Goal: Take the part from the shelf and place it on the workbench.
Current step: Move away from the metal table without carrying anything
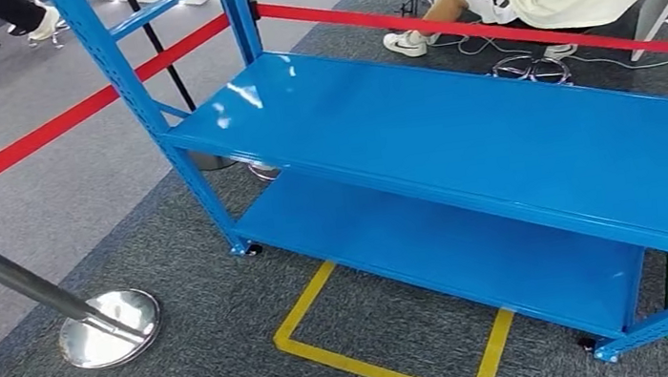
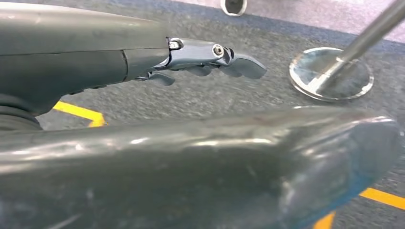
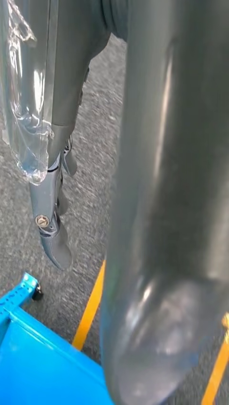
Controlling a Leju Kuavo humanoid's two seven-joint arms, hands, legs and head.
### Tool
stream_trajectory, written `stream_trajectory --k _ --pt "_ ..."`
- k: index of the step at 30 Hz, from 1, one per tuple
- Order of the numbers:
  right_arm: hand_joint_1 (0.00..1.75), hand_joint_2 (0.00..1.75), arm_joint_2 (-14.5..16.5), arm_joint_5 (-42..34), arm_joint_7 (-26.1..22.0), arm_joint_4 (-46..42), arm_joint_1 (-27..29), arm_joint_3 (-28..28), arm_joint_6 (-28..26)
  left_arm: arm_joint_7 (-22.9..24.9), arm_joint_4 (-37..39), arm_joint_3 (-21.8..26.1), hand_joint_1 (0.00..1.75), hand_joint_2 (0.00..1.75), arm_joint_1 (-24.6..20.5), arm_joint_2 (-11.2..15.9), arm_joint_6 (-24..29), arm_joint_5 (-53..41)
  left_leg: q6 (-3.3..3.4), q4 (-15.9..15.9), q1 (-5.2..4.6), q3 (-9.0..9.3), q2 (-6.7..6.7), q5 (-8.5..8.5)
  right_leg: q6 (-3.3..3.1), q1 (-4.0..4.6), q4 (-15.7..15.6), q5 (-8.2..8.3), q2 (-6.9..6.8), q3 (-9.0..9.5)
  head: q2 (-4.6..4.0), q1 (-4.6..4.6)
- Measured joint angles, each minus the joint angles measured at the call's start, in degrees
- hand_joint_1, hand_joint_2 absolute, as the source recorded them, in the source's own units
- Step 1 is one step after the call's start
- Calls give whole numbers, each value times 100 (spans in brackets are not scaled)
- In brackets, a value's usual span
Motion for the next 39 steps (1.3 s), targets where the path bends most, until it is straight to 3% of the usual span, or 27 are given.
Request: stream_trajectory --k 2,3,4,6,8,9,11,12,13,14,16,17,18,20,22,24,26,27,28,29,31,32,34,35,36,37,39 --pt "0 0 0 -97 55 7 -23 2 -2 53 -9 0 0 0 50 -1 -57 81 81 -613 -74 -25 -96 791 28 10 -22 -140 92 165 0 -7" --pt "0 0 0 -130 69 11 -31 2 -8 85 -16 0 0 0 73 -2 -95 131 106 -784 -99 -33 -124 1069 52 14 -45 -210 145 214 0 -8" --pt "0 0 0 -148 79 14 -37 3 -20 103 -27 4 0 0 87 -2 -161 163 126 -862 -113 -32 -120 1163 79 18 -81 -262 201 263 0 -6" --pt "0 0 0 -156 85 11 -31 9 -84 37 -54 41 0 0 85 3 -396 152 168 -904 -95 63 -54 1096 132 19 -185 -333 231 364 1 4" --pt "0 0 0 -157 83 9 -26 24 -170 -101 -68 130 0 0 84 4 -678 118 217 -1012 -50 210 17 1027 195 25 95 -490 156 245 1 30" --pt "0 0 0 -157 81 10 -23 34 -200 -147 -68 181 0 0 87 2 -777 121 230 -1047 -33 284 53 983 220 23 459 -622 109 27 0 45" --pt "0 0 0 -156 83 13 -17 54 -223 -180 -68 263 0 0 91 -1 -875 144 229 -1075 -5 408 119 879 262 9 1292 -816 80 -582 0 52" --pt "0 0 0 -155 84 13 -12 61 -230 -182 -68 288 0 0 91 -1 -898 152 218 -1077 11 476 151 819 288 -1 1521 -758 76 -829 0 53" --pt "0 0 0 -154 84 13 -6 66 -233 -181 -68 302 0 0 92 0 -915 160 198 -1077 30 557 181 756 319 -17 1527 -566 66 -972 0 53" --pt "0 0 0 -153 84 13 0 70 -234 -180 -68 307 0 0 93 0 -927 163 171 -1077 53 647 209 691 358 -40 1318 -270 32 -1004 0 53" --pt "0 0 1 -153 84 16 6 75 -233 -167 -69 316 0 0 95 1 -941 168 89 -1063 83 824 268 556 443 -85 658 314 -161 -902 0 65" --pt "0 0 2 -153 85 20 2 80 -232 -157 -72 326 0 0 102 0 -943 170 46 -1052 81 885 293 500 431 -95 423 467 -233 -849 0 72" --pt "0 0 3 -152 84 23 -3 84 -233 -144 -77 334 0 0 110 -1 -945 174 9 -1052 71 931 321 460 391 -96 302 520 -276 -826 0 77" --pt "0 0 5 -150 81 25 -7 90 -239 -108 -92 342 0 0 122 -2 -949 190 -40 -1081 63 990 390 430 244 -75 276 497 -192 -824 0 72" --pt "0 0 5 -148 77 25 -2 90 -248 -67 -106 340 0 0 126 -1 -961 218 -88 -1026 81 1005 385 344 147 -72 259 508 -97 -797 0 58" --pt "0 0 7 -148 74 24 -6 92 -253 -45 -113 339 0 0 131 0 -974 241 -120 -564 88 798 271 48 77 -77 245 526 1 -769 0 43" --pt "0 0 7 -148 71 25 -10 95 -255 -31 -114 338 0 0 136 0 -978 250 -115 218 80 381 188 -284 39 -64 242 525 114 -777 0 36" --pt "0 0 7 -148 71 25 -9 96 -256 -26 -114 338 0 0 138 0 -978 253 -100 483 75 219 170 -328 27 -53 242 519 180 -781 0 36" --pt "0 0 7 -148 71 26 -9 96 -257 -23 -114 338 0 0 139 0 -978 253 -75 551 70 148 155 -255 16 -41 241 512 250 -783 0 36" --pt "0 0 7 -148 71 26 -9 96 -258 -21 -114 338 0 0 141 0 -978 254 -41 387 62 192 126 -73 8 -30 240 501 325 -779 0 37" --pt "0 0 7 -152 70 25 -13 98 -261 -13 -116 338 0 0 150 0 -979 255 63 -338 32 486 -91 357 8 -15 238 478 477 -765 0 37" --pt "0 0 7 -158 69 25 -18 101 -262 -6 -120 338 0 0 158 -1 -980 259 94 -686 24 635 -209 485 21 -9 241 462 552 -758 0 37" --pt "0 0 7 -185 68 25 -15 105 -271 8 -135 340 0 0 168 -1 -987 275 97 -1029 11 782 -332 539 68 -13 229 449 679 -765 0 39" --pt "0 0 7 -199 67 25 -6 107 -278 13 -145 340 0 0 170 0 -992 284 76 -1064 14 800 -278 537 101 -19 211 453 737 -771 0 39" --pt "0 0 7 -212 66 25 4 109 -286 18 -158 340 0 0 169 1 -1001 291 80 -1092 23 815 -220 549 128 -25 205 456 737 -772 0 40" --pt "0 0 7 -218 63 25 10 110 -297 23 -173 340 0 0 173 -1 -1013 297 100 -1123 36 834 -160 560 158 -20 249 421 641 -789 0 50" --pt "0 0 7 -219 54 25 -4 115 -315 33 -194 340 0 0 190 -5 -1040 310 145 -1175 63 873 -10 568 211 -6 628 178 318 -963 0 81"
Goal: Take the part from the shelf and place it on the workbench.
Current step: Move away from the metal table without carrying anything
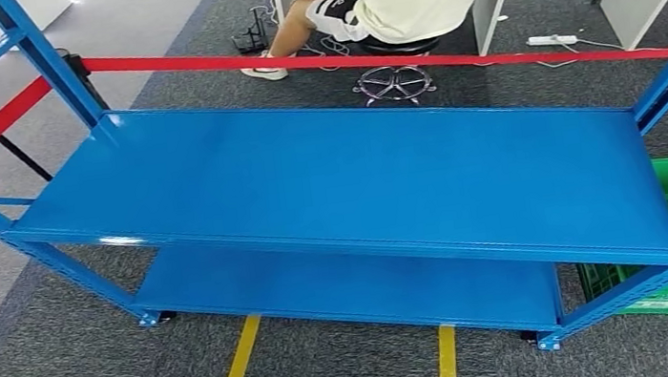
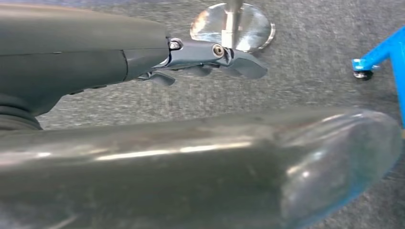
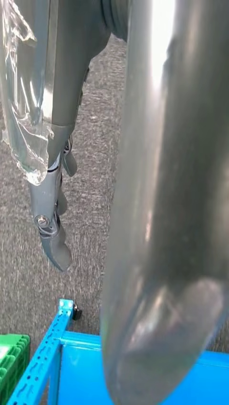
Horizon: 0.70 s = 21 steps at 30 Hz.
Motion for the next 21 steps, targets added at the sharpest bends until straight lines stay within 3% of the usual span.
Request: stream_trajectory --k 2,3,4,5,6,8,10,12,14,16,18,19,20,21 --pt "0 0 0 8 -12 1 -24 13 -8 10 -7 1 0 0 18 -3 -17 21 20 -3 0 25 156 -29 55 -7 673 -337 -210 -349 0 21" --pt "0 0 0 12 -17 1 -29 20 -11 17 -8 2 0 0 22 -3 -25 31 21 -3 0 41 240 -46 78 -17 931 -414 -238 -488 0 21" --pt "0 0 0 14 -23 1 -29 25 -15 22 -8 2 0 0 22 -3 -29 38 14 -3 2 60 323 -67 97 -25 1015 -383 -256 -540 0 21" --pt "0 0 0 15 -27 1 -26 27 -19 26 -9 1 0 0 22 -3 -33 42 2 -3 8 89 403 -90 114 -34 891 -252 -281 -484 0 22" --pt "0 0 0 15 -31 1 -25 27 -22 29 -9 1 0 0 22 -3 -35 44 -17 -3 17 126 476 -116 128 -42 574 -50 -336 -324 0 21" --pt "0 0 0 15 -36 3 -31 31 -28 37 -11 0 0 0 26 -3 -36 46 -81 6 6 210 588 -179 123 -52 -132 263 -569 33 0 23" --pt "0 0 -1 13 -39 6 -37 38 -34 55 -27 -3 0 0 35 -3 -36 53 -152 -4 -25 283 669 -215 53 -52 -413 339 -673 160 0 9" --pt "0 0 -2 8 -39 8 -34 37 -52 75 -51 -12 0 0 42 -2 -36 67 -216 -41 -22 332 732 -218 -42 -50 -424 355 -556 142 0 1" --pt "0 0 -1 -12 -37 8 -31 33 -91 86 -76 -24 0 0 46 0 -33 82 -281 75 -3 300 560 -346 -121 -68 -446 390 -446 153 0 -8" --pt "0 0 0 -36 -35 8 -38 37 -177 100 -92 -34 0 0 58 1 -27 93 -317 662 6 24 274 -705 -171 -82 -457 422 -321 156 0 -25" --pt "0 0 0 -46 -36 8 -44 42 -266 113 -94 -39 0 0 66 1 -20 97 -318 1430 6 -378 171 -1001 -187 -77 -457 431 -180 138 0 -26" --pt "0 0 0 -48 -36 8 -43 43 -289 114 -94 -41 0 0 68 2 -18 98 -309 1615 5 -498 156 -992 -188 -73 -457 430 -103 139 0 -26" --pt "0 0 0 -49 -35 8 -41 42 -302 114 -94 -42 0 0 68 2 -16 98 -292 1574 5 -516 141 -858 -189 -71 -457 429 -23 147 0 -25" --pt "0 0 0 -50 -37 8 -42 42 -311 114 -94 -44 0 0 70 3 -15 99 -268 1321 4 -434 113 -630 -189 -70 -457 426 47 160 0 -26"
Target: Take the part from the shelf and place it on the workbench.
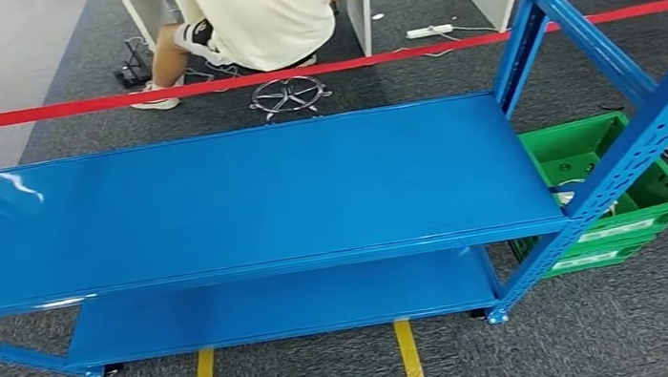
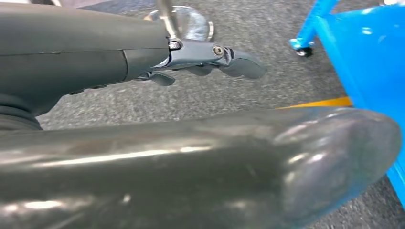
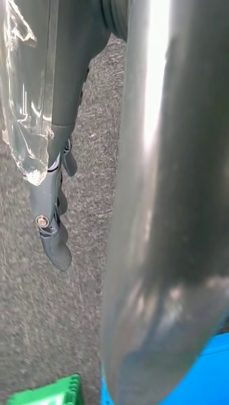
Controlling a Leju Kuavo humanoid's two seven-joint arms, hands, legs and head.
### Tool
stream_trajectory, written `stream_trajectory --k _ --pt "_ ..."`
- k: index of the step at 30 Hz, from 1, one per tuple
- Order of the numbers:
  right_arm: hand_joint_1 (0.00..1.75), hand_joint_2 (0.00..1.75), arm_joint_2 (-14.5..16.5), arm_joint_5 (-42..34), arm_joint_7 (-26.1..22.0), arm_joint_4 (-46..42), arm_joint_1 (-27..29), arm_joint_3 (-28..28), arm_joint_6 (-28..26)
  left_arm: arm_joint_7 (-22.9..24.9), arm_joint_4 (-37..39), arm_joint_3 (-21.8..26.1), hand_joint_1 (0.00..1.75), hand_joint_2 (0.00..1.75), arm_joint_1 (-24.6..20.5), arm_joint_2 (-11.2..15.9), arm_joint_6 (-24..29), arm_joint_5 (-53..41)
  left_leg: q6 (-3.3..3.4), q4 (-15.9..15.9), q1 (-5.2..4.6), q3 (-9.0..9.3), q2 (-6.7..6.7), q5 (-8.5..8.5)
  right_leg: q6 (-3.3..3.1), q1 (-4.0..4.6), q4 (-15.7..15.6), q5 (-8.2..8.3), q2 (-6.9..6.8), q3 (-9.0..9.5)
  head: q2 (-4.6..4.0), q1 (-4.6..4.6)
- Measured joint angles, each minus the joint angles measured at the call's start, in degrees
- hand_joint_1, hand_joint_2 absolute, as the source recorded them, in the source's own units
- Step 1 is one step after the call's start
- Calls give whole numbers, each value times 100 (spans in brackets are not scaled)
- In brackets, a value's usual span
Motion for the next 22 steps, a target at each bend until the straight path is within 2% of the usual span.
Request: stream_trajectory --k 2,3,5,7,8,11,12,13,16,17,22 --pt "0 0 0 -11 -47 -1 -3 2 -49 5 -1 -4 0 0 3 1 10 22 59 -767 -6 293 -85 447 16 12 9 -14 127 7 0 -6" --pt "0 0 0 -19 -84 -1 -5 4 -87 12 -3 -7 0 0 1 1 19 38 75 -1065 -7 402 -121 556 34 22 16 -23 169 3 0 -10" --pt "0 0 0 -29 -145 -8 -5 4 -157 31 -9 -14 0 0 1 -3 37 67 49 -1317 -3 470 -154 588 15 50 24 -51 213 -22 0 -13" --pt "0 0 0 -32 -167 -14 -9 6 -180 45 -14 -18 0 0 7 -7 52 76 22 -1346 2 468 -161 597 -30 53 -14 -50 199 -35 0 -9" --pt "0 44 0 -34 -185 -15 -15 8 -178 49 -15 -19 0 44 9 -6 57 82 35 -1347 0 469 -164 597 -27 51 -42 -38 193 -24 0 -7" --pt "0 175 0 -73 -311 -11 -63 7 -122 73 -12 -21 0 175 5 -4 63 149 80 -1346 -3 465 -166 606 62 48 -110 11 189 13 0 -8" --pt "0 175 -1 -98 -359 11 -102 6 -97 84 6 -26 0 175 -16 1 61 195 96 -1346 -4 461 -166 612 83 47 -126 25 190 27 0 -9" --pt "0 131 -7 -124 -396 57 -157 8 -77 91 45 -35 0 175 -55 11 57 247 109 -1346 -4 456 -167 616 100 46 -139 36 190 41 0 -10" --pt "0 0 -42 -182 -426 248 -307 32 -66 96 234 -76 0 44 -190 56 46 383 129 -1346 -4 446 -169 623 128 44 -159 50 187 56 0 -10" --pt "0 0 -53 -198 -427 308 -338 45 -72 96 301 -91 0 0 -222 71 45 421 131 -1347 -4 445 -170 623 129 43 -162 49 187 54 0 -10" --pt "0 0 -158 -293 -427 760 -593 167 -139 95 816 -176 0 0 -534 200 63 649 133 -1350 -3 438 -169 622 135 42 -169 48 187 43 0 -13"
